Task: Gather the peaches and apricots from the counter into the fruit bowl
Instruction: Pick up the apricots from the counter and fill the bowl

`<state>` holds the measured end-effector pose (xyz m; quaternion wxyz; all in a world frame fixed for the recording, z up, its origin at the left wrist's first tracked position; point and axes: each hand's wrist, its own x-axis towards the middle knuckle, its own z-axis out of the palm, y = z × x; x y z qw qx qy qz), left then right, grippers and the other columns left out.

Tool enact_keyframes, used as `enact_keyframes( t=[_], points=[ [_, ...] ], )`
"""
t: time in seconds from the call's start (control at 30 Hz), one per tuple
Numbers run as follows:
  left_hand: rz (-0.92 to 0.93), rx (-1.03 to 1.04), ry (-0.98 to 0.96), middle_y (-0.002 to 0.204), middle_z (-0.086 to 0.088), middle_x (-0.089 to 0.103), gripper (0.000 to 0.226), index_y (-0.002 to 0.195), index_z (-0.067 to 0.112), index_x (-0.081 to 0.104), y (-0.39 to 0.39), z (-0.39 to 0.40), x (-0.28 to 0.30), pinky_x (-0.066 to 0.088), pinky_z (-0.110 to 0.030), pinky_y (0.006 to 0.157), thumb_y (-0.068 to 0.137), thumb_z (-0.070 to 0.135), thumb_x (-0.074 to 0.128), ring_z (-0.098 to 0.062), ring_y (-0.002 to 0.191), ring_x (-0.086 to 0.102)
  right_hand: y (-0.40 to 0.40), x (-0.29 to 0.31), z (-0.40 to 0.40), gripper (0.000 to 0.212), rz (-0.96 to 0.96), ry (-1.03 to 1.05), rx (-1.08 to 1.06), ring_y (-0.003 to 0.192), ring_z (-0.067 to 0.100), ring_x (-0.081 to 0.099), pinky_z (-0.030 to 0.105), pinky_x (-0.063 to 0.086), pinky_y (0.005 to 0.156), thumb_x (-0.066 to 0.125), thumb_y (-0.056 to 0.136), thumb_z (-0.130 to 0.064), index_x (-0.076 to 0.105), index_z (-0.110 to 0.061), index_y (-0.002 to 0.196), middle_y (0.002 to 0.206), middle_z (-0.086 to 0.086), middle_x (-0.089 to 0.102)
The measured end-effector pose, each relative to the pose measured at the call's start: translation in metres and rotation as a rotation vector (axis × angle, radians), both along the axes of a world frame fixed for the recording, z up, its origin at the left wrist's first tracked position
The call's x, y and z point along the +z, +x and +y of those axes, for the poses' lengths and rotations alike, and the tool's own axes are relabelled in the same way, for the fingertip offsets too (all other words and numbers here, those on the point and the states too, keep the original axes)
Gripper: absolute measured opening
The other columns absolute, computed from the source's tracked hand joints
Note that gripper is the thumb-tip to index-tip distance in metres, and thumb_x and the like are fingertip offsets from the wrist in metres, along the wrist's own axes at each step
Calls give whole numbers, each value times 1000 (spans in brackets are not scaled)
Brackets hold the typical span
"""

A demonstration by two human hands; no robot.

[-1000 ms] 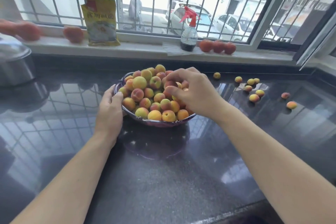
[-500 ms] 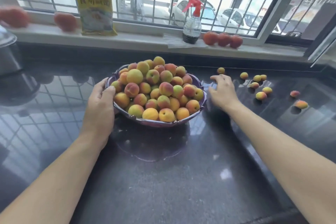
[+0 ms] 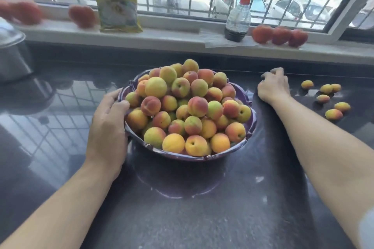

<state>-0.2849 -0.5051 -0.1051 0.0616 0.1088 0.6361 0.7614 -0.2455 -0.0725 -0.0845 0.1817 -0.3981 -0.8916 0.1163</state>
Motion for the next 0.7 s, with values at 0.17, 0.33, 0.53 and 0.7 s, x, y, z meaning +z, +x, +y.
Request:
enact_keyframes(
  t=[0.17, 0.33, 0.53, 0.7],
  points=[
    [-5, -23, 19, 123, -15, 77, 42, 125, 25, 74, 0, -1, 1, 54, -72, 103, 90, 33, 53, -41, 119, 72, 24, 6, -33, 25, 185, -51, 177, 113, 37, 55, 36, 43, 94, 50, 103, -18, 63, -15, 124, 125, 17, 49],
    [-21, -41, 20, 122, -13, 77, 47, 127, 26, 73, 2, -1, 4, 55, -70, 102, 87, 42, 53, -40, 118, 72, 66, 53, -114, 23, 460, -357, 438, 85, 20, 68, 27, 56, 79, 69, 95, -24, 65, -16, 117, 106, 9, 71],
    [-8, -85, -4, 124, -9, 78, 51, 129, 31, 72, 4, -3, 7, 56, -67, 102, 87, 51, 51, -36, 119, 73, 84, 85, -198, 20, 336, -267, 640, 95, 5, 67, 27, 53, 90, 72, 91, -37, 68, -27, 107, 98, -10, 72],
    [-9, -94, -10, 122, -8, 78, 52, 130, 34, 71, 6, -3, 9, 58, -67, 99, 85, 53, 51, -36, 116, 74, 90, 81, -199, 14, 383, -378, 608, 102, 7, 66, 32, 53, 94, 65, 97, -29, 72, -23, 107, 104, -9, 73]
  ],
)
